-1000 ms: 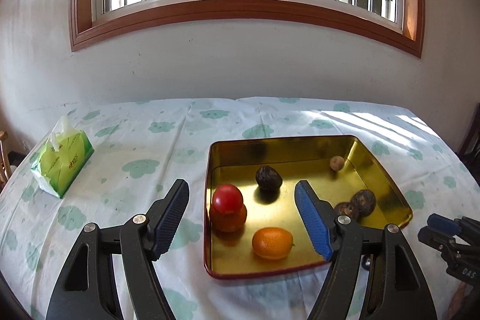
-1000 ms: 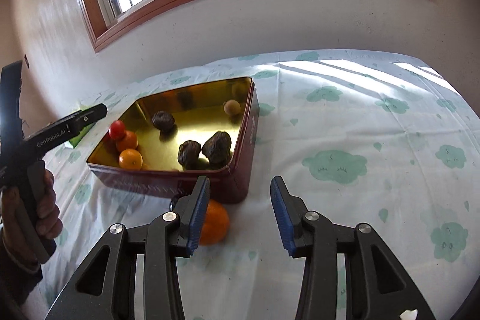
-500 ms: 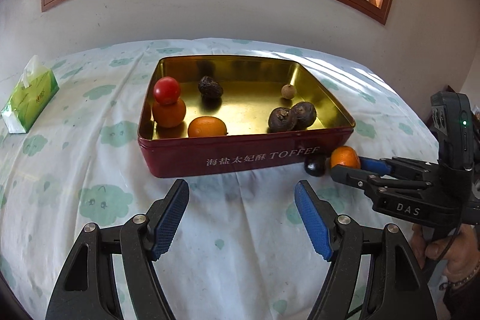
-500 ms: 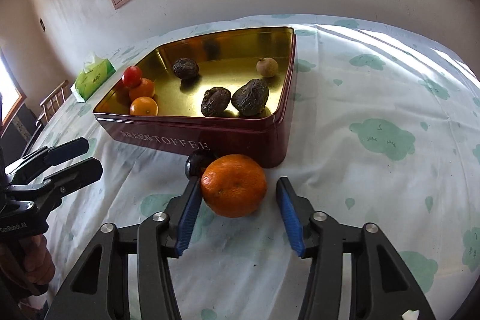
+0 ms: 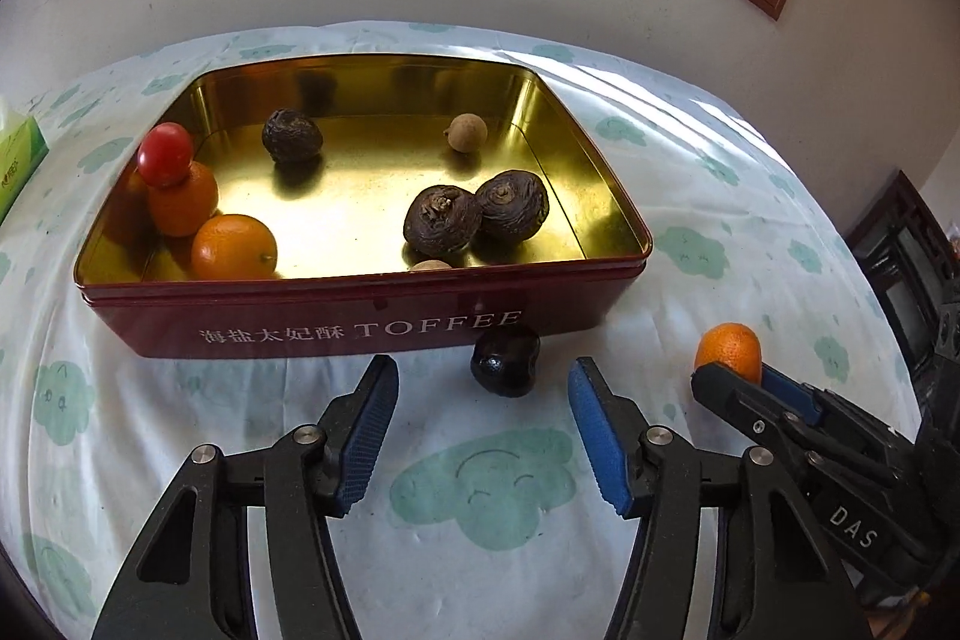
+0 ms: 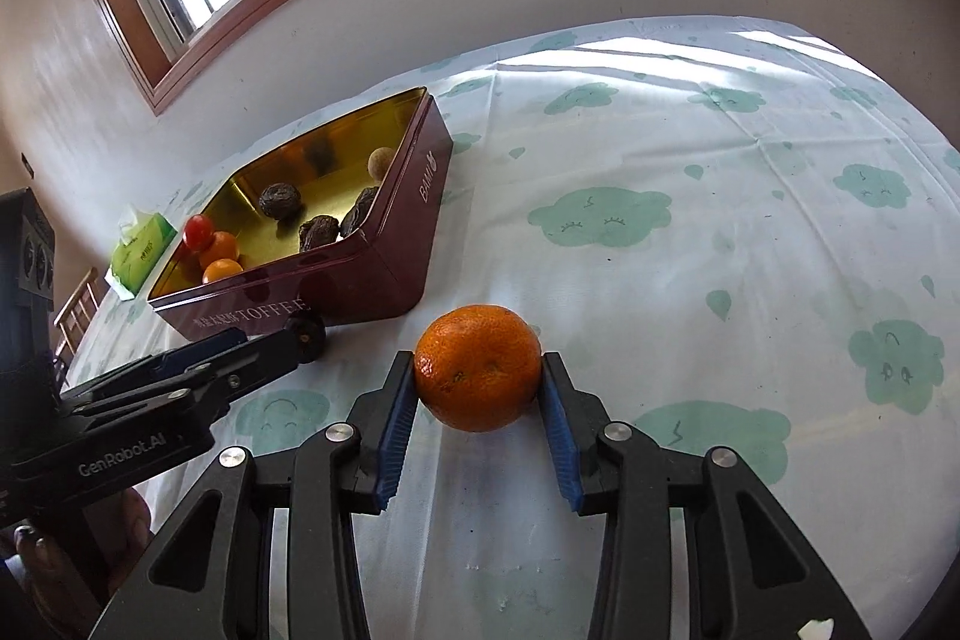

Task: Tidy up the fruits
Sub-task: 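Close right tool on the orange while left tool grips the dark round plum, then lift the orange in right tool while left tool lifts the dark plum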

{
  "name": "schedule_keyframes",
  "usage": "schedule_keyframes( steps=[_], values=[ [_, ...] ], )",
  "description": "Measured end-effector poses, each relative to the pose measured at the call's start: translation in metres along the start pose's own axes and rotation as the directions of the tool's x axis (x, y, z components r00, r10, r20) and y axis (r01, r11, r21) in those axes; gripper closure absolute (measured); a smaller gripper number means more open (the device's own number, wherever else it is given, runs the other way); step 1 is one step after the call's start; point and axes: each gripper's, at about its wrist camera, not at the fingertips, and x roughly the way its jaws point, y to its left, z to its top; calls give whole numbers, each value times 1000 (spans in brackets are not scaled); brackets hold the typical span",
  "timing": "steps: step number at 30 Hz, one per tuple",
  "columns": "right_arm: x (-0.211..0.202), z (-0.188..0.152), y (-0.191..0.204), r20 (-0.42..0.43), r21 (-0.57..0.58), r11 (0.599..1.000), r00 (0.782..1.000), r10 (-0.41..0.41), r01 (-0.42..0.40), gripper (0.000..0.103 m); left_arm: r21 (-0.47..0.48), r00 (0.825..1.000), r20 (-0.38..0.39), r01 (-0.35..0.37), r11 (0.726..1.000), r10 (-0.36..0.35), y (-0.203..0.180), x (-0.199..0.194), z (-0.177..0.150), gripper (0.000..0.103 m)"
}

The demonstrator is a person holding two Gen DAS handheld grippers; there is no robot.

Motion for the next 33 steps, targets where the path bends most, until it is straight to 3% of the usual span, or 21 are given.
schedule_keyframes(
  steps=[5,7,12,20,24,33],
  values=[
    [-1,-1,-3,3,13,999,999,32,-32,65,-15,999,-27,-28,999,28,-8,13,3,53],
    [0,-1,-2,0,11,999,999,40,-40,65,-11,998,-18,-54,998,54,-9,16,3,63],
    [1,-2,-1,-7,11,999,999,37,-37,65,24,998,19,-64,998,64,-10,15,-3,77],
    [0,-4,15,-6,-54,998,1000,-9,9,65,67,991,91,-106,992,100,16,-25,-18,77],
    [-3,-13,36,-31,-28,998,998,52,-53,66,69,984,114,-144,987,135,49,-41,-24,77],
    [12,-19,71,-23,-45,999,1000,-9,8,66,-43,979,130,-153,987,157,92,-43,-31,77]
  ],
)
